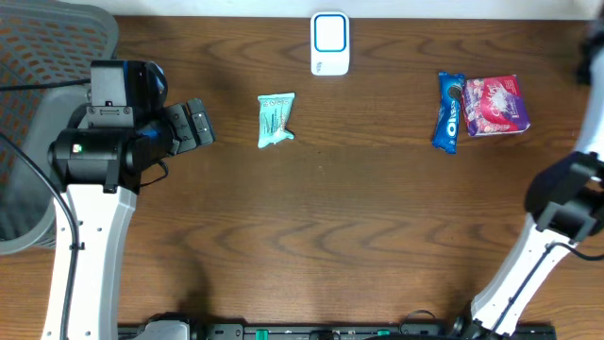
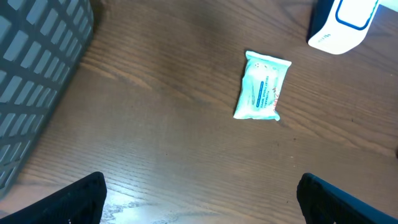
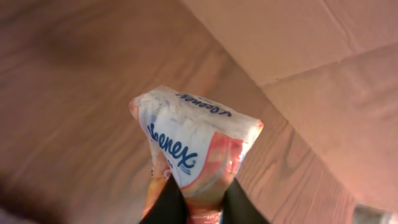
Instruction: Scan the item barcode
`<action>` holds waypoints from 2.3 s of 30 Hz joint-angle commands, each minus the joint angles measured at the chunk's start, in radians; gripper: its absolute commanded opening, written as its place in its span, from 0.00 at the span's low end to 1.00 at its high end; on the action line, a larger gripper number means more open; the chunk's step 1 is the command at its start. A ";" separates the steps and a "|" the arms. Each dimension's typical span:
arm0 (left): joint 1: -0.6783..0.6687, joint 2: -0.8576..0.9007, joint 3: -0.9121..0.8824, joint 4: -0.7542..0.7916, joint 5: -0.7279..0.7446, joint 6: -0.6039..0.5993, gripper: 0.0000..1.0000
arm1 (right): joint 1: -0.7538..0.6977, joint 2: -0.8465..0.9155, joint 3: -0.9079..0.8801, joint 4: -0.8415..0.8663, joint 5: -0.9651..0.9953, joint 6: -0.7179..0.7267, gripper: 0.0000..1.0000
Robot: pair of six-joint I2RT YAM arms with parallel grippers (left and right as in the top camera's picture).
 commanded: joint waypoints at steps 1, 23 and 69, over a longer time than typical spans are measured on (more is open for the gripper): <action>0.003 -0.002 0.001 -0.003 -0.005 -0.002 0.98 | -0.072 0.028 -0.001 0.021 -0.065 0.040 0.84; 0.003 -0.002 0.001 -0.003 -0.005 -0.002 0.98 | 0.011 0.090 -0.002 -0.090 -0.781 -0.195 0.99; 0.003 -0.002 0.001 -0.003 -0.005 -0.002 0.98 | 0.286 -0.042 -0.002 0.056 -1.277 0.123 0.01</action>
